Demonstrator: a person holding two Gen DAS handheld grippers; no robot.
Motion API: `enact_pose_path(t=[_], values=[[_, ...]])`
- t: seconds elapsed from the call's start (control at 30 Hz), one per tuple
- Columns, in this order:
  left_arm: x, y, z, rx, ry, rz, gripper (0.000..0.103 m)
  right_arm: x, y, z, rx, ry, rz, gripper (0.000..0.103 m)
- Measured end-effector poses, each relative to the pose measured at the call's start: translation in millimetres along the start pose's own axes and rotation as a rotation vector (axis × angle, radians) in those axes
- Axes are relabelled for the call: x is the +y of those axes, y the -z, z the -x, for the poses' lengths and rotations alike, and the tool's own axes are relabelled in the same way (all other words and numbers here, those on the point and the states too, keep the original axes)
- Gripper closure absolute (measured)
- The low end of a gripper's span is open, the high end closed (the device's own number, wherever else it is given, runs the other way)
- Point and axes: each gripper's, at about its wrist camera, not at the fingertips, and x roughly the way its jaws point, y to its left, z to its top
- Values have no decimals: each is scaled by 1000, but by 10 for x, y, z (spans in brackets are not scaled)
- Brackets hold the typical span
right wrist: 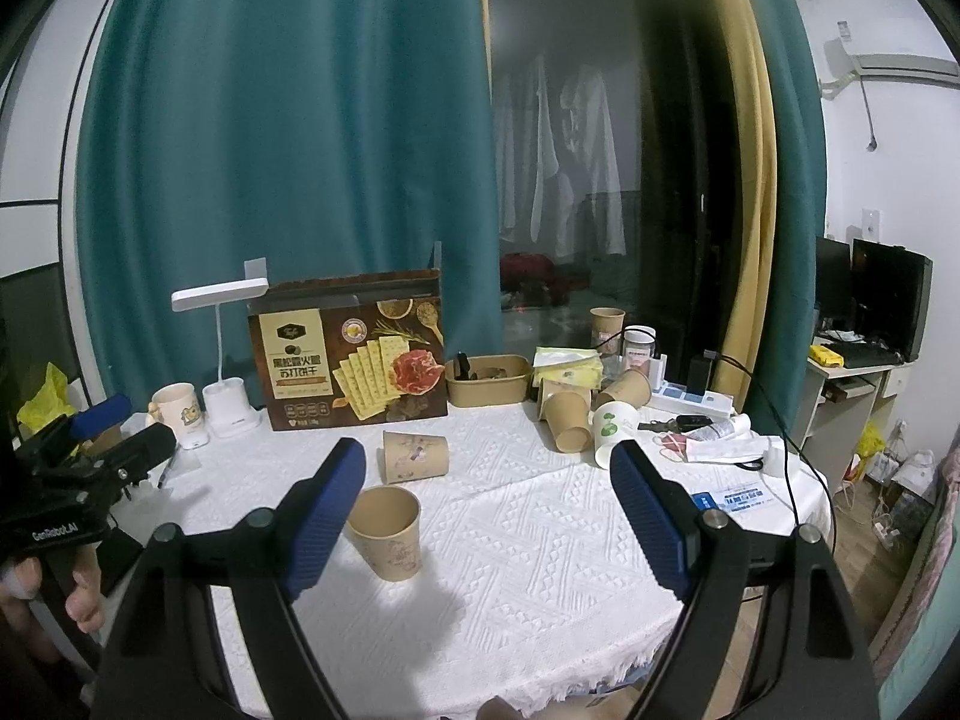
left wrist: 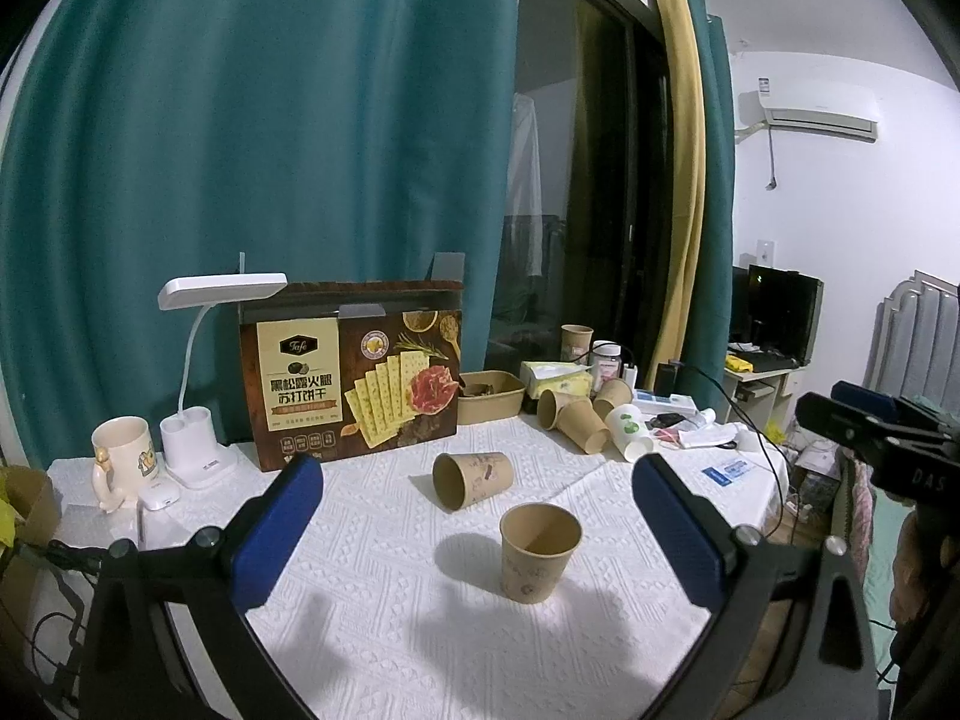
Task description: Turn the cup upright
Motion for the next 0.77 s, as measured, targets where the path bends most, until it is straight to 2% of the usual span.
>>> enact_pose_path(t=[0.77], values=[[2, 25, 8, -4, 2, -10, 0, 28, 0, -11, 5, 0, 14, 21]])
